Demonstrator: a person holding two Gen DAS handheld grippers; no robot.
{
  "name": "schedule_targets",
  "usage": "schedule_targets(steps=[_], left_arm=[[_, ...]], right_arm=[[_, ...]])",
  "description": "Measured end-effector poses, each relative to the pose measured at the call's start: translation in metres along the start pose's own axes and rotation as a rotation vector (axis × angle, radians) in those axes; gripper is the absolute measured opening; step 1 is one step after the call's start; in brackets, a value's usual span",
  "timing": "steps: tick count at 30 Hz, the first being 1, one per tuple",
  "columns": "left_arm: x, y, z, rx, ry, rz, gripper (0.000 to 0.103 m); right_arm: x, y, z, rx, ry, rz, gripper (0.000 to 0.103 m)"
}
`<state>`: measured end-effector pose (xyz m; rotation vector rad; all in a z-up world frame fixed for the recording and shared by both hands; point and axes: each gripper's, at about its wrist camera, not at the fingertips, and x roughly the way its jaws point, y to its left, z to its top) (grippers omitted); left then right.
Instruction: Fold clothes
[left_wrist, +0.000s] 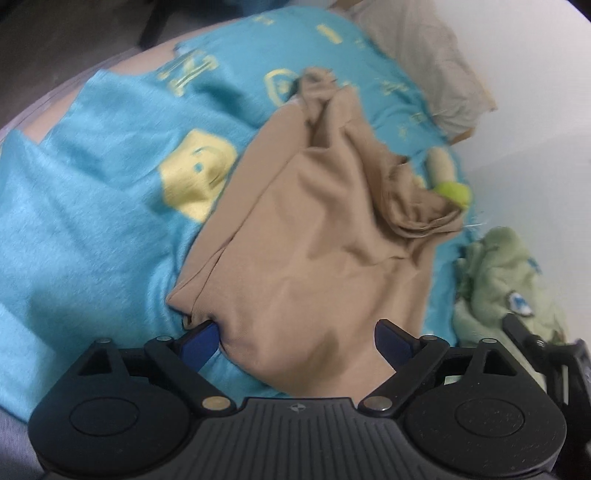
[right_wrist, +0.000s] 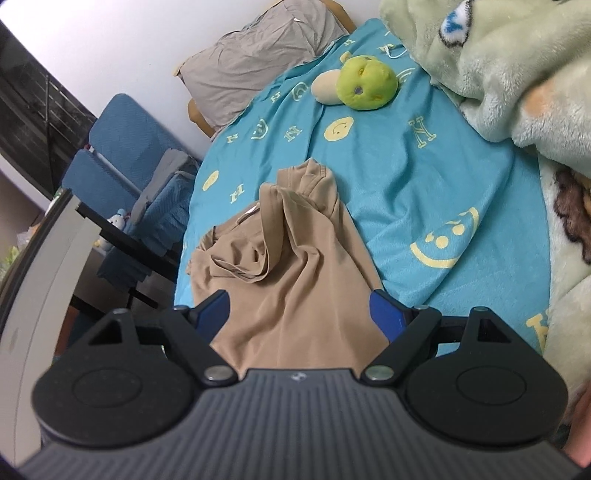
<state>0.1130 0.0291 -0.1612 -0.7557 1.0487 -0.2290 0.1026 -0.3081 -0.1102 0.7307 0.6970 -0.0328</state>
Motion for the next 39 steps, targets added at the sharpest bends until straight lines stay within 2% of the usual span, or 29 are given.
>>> schedule_targets(steps=[5,9,12,16,18,22,23,25,29,33,36,39], left_arm=[[-0.015,0.003,0.0,-0.015,-0.048,-0.12,0.092],[-0.017,0.01,0.002,-0.074,-0.074,-0.191,0.091],[-0.006,0.013,0.001,-0.094,-0.04,-0.147,0.089],[0.005,0.014,-0.001,-0.091,-0.011,-0.074,0.076],[0.009,0.013,-0.001,-0.089,-0.008,-0.049,0.073],[0.012,0.021,-0.001,-0.129,-0.016,-0.027,0.04],[0.012,0.023,0.0,-0.146,-0.022,-0.034,0.036],[0.008,0.025,0.002,-0.166,-0.044,-0.073,0.017],[-0.002,0.019,0.002,-0.156,-0.098,-0.18,0.014],[-0.006,0.01,0.003,-0.122,-0.131,-0.231,0.011],[-0.006,0.014,0.004,-0.154,-0.141,-0.257,0.01],[-0.008,0.02,0.007,-0.193,-0.154,-0.287,0.01]], right_arm=[[-0.001,-0.005,0.002,0.034,0.006,0.011,0.084],[-0.001,-0.005,0.002,0.045,0.009,0.014,0.084],[-0.001,-0.005,0.002,0.046,0.011,0.014,0.084],[0.001,-0.007,0.001,0.057,0.019,0.014,0.084],[0.001,-0.008,0.0,0.066,0.025,0.017,0.084],[0.001,-0.011,-0.001,0.099,0.036,0.028,0.085],[0.0,-0.012,-0.002,0.111,0.039,0.032,0.085],[0.0,-0.016,-0.003,0.148,0.053,0.053,0.085],[0.0,-0.025,-0.008,0.251,0.113,0.131,0.086],[0.003,-0.03,-0.02,0.366,0.183,0.211,0.086],[0.01,-0.036,-0.038,0.497,0.279,0.27,0.086],[0.026,-0.038,-0.061,0.612,0.388,0.286,0.086]])
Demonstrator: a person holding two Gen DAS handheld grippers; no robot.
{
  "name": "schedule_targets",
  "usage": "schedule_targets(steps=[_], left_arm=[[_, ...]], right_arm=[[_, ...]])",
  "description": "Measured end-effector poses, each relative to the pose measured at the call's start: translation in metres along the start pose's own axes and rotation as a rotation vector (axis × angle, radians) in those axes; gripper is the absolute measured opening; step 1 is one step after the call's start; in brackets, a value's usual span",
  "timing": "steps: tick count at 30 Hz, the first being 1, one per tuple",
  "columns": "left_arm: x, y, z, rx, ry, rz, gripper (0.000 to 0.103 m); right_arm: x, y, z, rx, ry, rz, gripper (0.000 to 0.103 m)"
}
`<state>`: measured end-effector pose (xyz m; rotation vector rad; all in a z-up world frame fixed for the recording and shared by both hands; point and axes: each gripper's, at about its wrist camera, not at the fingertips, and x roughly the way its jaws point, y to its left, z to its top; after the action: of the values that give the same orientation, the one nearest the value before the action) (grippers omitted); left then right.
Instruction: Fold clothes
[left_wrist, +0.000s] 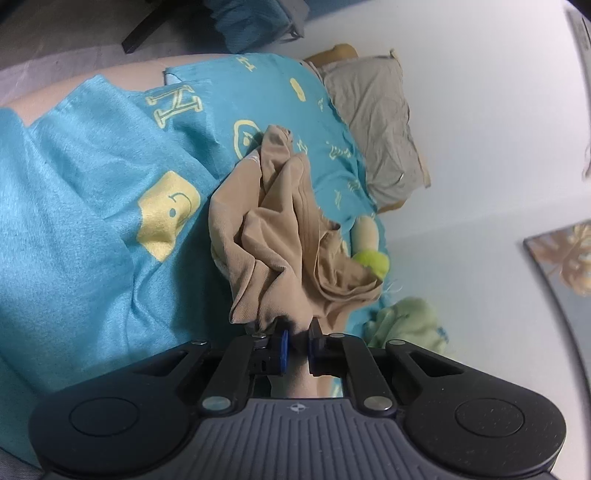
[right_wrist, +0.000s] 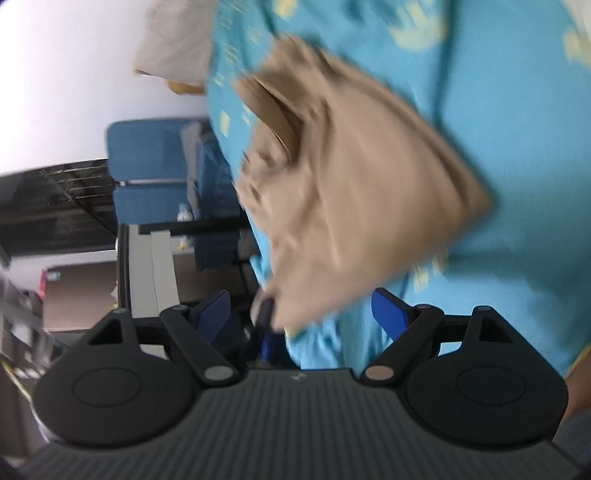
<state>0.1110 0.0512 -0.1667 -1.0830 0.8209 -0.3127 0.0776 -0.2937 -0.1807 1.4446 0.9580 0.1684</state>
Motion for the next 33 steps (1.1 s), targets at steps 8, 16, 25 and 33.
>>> schedule_targets(steps=[8,16,25,33], left_arm=[[-0.01,-0.001,0.007,-0.023,-0.064,-0.072,0.008],[-0.024,-0.016,0.009,0.032,-0.079,-0.102,0.008],[-0.085,-0.057,0.001,0.099,-0.114,-0.137,0.007],[-0.125,-0.079,-0.007,0.143,-0.08,-0.048,0.008]], right_arm=[[-0.007,-0.018,0.01,0.048,-0.249,-0.151,0.069],[-0.021,0.015,0.0,-0.162,-0.375,-0.125,0.016],[-0.062,0.061,-0.018,-0.35,-0.437,0.01,0.014],[-0.084,0.078,-0.048,-0.377,-0.477,0.039,0.014]])
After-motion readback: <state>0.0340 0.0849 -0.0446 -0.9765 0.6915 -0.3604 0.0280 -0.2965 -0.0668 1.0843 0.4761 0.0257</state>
